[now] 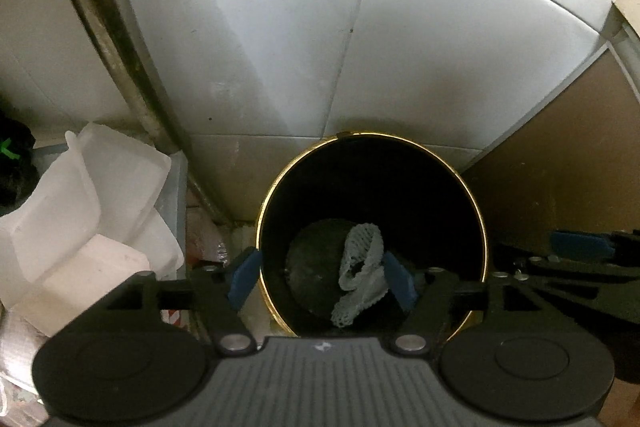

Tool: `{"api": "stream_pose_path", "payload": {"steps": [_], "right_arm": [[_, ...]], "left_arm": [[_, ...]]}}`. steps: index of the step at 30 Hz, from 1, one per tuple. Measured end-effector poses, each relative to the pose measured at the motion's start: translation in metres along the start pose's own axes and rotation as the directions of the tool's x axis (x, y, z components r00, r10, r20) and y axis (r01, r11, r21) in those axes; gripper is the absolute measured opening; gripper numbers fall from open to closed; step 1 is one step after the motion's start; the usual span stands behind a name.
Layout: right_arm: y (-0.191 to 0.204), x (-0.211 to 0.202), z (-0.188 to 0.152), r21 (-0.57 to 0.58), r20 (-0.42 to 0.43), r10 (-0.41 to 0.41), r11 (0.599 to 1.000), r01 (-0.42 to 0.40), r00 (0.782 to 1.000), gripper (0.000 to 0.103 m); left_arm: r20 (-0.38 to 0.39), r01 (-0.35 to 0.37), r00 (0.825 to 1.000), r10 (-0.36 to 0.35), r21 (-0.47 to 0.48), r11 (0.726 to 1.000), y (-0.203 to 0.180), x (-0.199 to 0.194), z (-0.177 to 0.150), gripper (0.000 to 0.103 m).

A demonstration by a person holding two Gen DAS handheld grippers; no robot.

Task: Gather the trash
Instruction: 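Open both tools over the bin to drop the foam nets, then raise both tools from the bin back toward the counter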

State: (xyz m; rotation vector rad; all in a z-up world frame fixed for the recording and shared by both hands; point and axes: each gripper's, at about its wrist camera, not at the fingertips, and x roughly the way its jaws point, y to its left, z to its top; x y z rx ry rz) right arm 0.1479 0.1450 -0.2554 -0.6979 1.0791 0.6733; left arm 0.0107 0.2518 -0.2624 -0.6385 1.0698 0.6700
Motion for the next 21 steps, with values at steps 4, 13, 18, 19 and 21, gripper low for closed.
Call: {"api": "stream_pose_path", "payload": {"steps": [4,13,18,19,21], "right_arm": [[0.001,0.001,0.0,-0.004,0.007,-0.017,1.0,0.017,1.0,0.063],[-0.002,0.002,0.001,0.009,0.015,-0.031,0.999,0.031,0.999,0.068],[-0.005,-0.003,0.0,0.025,0.04,-0.017,1.0,0.016,0.999,0.066],[-0.006,-0.004,-0.001,0.027,0.045,-0.015,1.0,0.013,0.999,0.066],[-0.009,-0.005,-0.003,0.041,0.051,-0.006,0.999,0.004,0.999,0.065]], "left_arm": [[0.0,0.012,1.0,-0.012,-0.023,1.0,0.004,0.003,0.0,0.068],[-0.007,0.03,0.999,-0.031,-0.062,0.998,0.01,0.003,0.0,0.069],[0.02,0.065,0.998,-0.063,-0.114,0.991,0.019,-0.001,-0.003,0.069],[0.024,0.058,0.998,-0.056,-0.104,0.993,0.018,-0.001,-0.004,0.069],[0.035,0.053,0.998,-0.05,-0.085,0.995,0.014,-0.003,-0.006,0.069]]}}
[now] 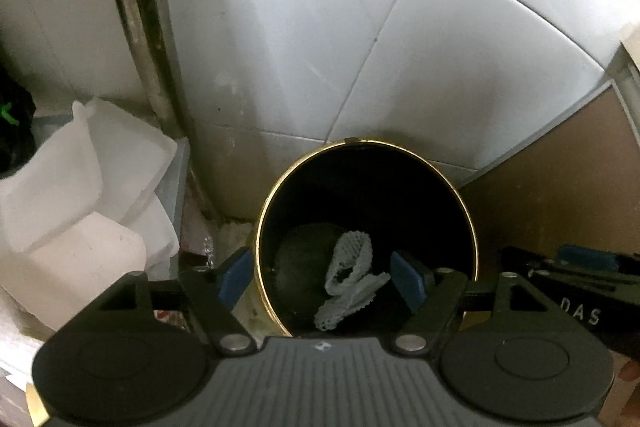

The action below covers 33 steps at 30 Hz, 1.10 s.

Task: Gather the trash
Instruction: 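Raise both tools from the bin back toward the counter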

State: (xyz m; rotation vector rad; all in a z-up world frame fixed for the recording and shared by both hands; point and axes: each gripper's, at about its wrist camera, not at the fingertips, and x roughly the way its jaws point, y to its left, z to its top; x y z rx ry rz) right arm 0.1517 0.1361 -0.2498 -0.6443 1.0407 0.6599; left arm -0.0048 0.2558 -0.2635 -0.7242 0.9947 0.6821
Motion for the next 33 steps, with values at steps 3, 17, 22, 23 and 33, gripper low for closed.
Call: {"api": "stream_pose_path", "payload": {"steps": [3,17,22,23,33], "right_arm": [[-0.005,-0.003,-0.002,0.017,0.012,0.007,1.0,-0.008,1.0,0.064],[-0.028,-0.061,-0.033,0.105,0.07,0.045,0.993,-0.052,0.997,0.063],[-0.033,-0.098,-0.052,0.123,0.11,0.029,0.991,-0.042,0.994,0.064],[-0.035,-0.107,-0.056,0.128,0.122,0.035,0.99,-0.05,0.992,0.064],[-0.052,-0.196,-0.092,0.234,0.313,-0.025,0.971,-0.052,0.949,0.073]], "left_arm": [[0.027,0.004,1.0,-0.005,0.041,0.999,-0.005,-0.006,-0.005,0.069],[0.002,0.041,0.999,-0.044,0.292,0.956,-0.037,-0.058,-0.065,0.069],[0.026,0.069,0.996,-0.089,0.433,0.899,-0.056,-0.089,-0.075,0.069],[0.043,0.073,0.994,-0.103,0.449,0.891,-0.058,-0.098,-0.074,0.069],[0.164,0.145,0.95,-0.264,0.517,0.844,-0.083,-0.174,-0.054,0.07]]}}
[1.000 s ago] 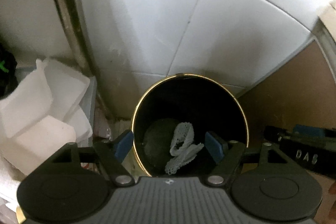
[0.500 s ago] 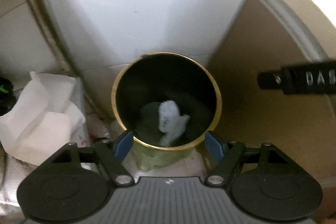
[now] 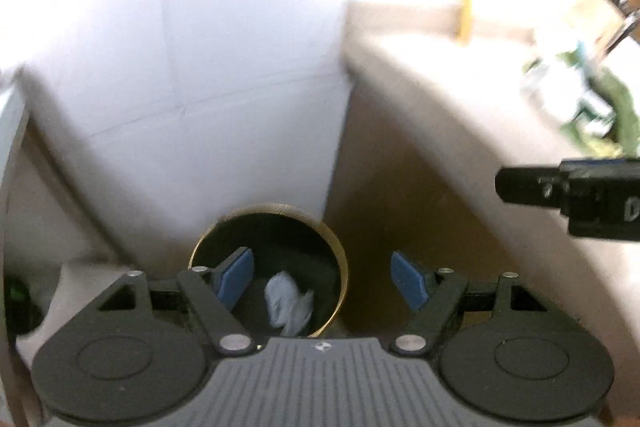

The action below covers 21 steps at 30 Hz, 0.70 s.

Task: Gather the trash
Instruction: 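Raise both tools from the bin back toward the counter, then grasp the clear plastic bag with the left tool while the right grasps the milk carton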

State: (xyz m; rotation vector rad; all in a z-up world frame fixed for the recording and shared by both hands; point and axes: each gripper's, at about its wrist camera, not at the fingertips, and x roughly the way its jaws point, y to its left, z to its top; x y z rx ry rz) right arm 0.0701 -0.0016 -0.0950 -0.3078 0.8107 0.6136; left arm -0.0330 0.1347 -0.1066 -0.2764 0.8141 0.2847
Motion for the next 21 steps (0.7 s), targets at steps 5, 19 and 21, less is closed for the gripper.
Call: {"api": "stream_pose_path", "payload": {"steps": [5,19,21], "right_arm": [[-0.033,-0.035,0.008,0.084,0.096,-0.098,0.992,0.09,0.991,0.075],[-0.178,-0.091,0.013,0.254,0.194,-0.388,0.907,0.336,0.901,0.083],[-0.184,-0.09,0.011,0.264,0.195,-0.371,0.912,0.315,0.908,0.083]], "left_arm": [[0.111,0.095,0.989,-0.101,0.055,0.994,-0.032,-0.022,0.036,0.082],[0.152,0.216,0.954,-0.259,0.255,0.942,-0.146,0.008,0.107,0.087],[0.136,0.223,0.953,-0.27,0.285,0.932,-0.161,0.022,0.112,0.087]]}}
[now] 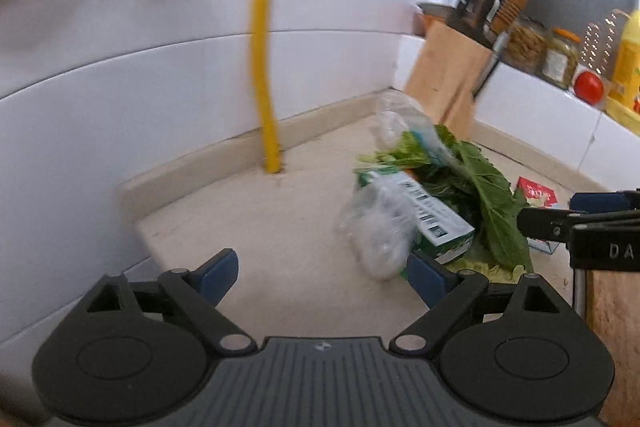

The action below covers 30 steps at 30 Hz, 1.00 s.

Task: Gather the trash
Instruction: 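Grasp the clear plastic bag with the left tool while the right grasps the milk carton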

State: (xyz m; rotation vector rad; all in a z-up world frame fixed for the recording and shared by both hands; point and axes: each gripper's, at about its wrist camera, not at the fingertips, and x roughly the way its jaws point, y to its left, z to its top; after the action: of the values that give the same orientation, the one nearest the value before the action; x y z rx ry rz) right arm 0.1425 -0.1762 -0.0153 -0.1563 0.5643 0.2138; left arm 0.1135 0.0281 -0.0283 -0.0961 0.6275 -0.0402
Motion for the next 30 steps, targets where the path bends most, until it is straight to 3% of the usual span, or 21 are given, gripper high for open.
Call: {"api": "stream_pose_path", "payload": {"steps": [7,9,12,15,16,19,20,21,26,27,28,29,30], "right_arm": [[-0.016,0.014,-0.002,0.011,-0.009,0.028,1.0,-0.028,1.0,0.083],[-0.024,0.014,-0.003,0.029,-0.017,0.037,0.999,-0.036,0.999,0.083],[-0.032,0.019,-0.009,0.046,-0.039,0.043,0.998,-0.041,0.998,0.082],[-0.038,0.023,-0.014,0.069,-0.056,0.059,0.996,-0.055,0.997,0.079],[-0.038,0.025,-0.015,0.07,-0.062,0.066,0.996,-0.062,0.996,0.077],[-0.036,0.03,-0.014,0.073,-0.083,0.098,0.993,-0.092,0.992,0.06],[-0.035,0.032,-0.013,0.077,-0.087,0.115,0.991,-0.109,0.99,0.049],[-0.034,0.033,-0.012,0.082,-0.09,0.13,0.989,-0.122,0.987,0.046],[-0.021,0.043,-0.004,0.066,-0.087,0.172,0.984,-0.167,0.981,0.046],[-0.018,0.045,0.0,0.056,-0.079,0.172,0.984,-0.168,0.982,0.05],[-0.014,0.05,0.004,0.049,-0.075,0.174,0.984,-0.17,0.982,0.055],[-0.012,0.054,0.008,0.05,-0.073,0.175,0.984,-0.171,0.982,0.067],[-0.01,0.059,0.012,0.054,-0.062,0.172,0.984,-0.169,0.983,0.071]], "left_arm": [[-0.036,0.081,0.996,-0.082,-0.019,0.997,-0.021,0.054,0.018,0.087],[-0.064,0.071,0.995,-0.073,-0.026,0.997,-0.025,0.068,0.019,0.085],[-0.085,0.056,0.995,-0.059,-0.037,0.998,-0.024,0.084,0.018,0.07],[-0.084,0.09,0.992,-0.096,-0.074,0.993,-0.016,0.084,0.019,0.043],[-0.104,0.073,0.991,-0.08,-0.069,0.995,-0.015,0.085,0.021,0.03],[-0.13,0.076,0.987,-0.089,-0.099,0.992,-0.003,0.081,0.021,0.022],[-0.131,0.081,0.987,-0.097,-0.12,0.989,0.002,0.077,0.02,0.021],[-0.13,0.076,0.987,-0.093,-0.131,0.988,0.006,0.073,0.02,0.021],[-0.102,0.023,0.994,-0.034,-0.112,0.993,0.015,0.054,0.022,0.021],[-0.097,0.011,0.995,-0.022,-0.108,0.994,0.016,0.054,0.022,0.022],[-0.098,-0.001,0.995,-0.009,-0.103,0.995,0.017,0.055,0.023,0.027],[-0.103,-0.014,0.995,0.003,-0.106,0.994,0.017,0.058,0.023,0.035],[-0.102,-0.018,0.995,0.007,-0.11,0.994,0.018,0.06,0.023,0.04]]}}
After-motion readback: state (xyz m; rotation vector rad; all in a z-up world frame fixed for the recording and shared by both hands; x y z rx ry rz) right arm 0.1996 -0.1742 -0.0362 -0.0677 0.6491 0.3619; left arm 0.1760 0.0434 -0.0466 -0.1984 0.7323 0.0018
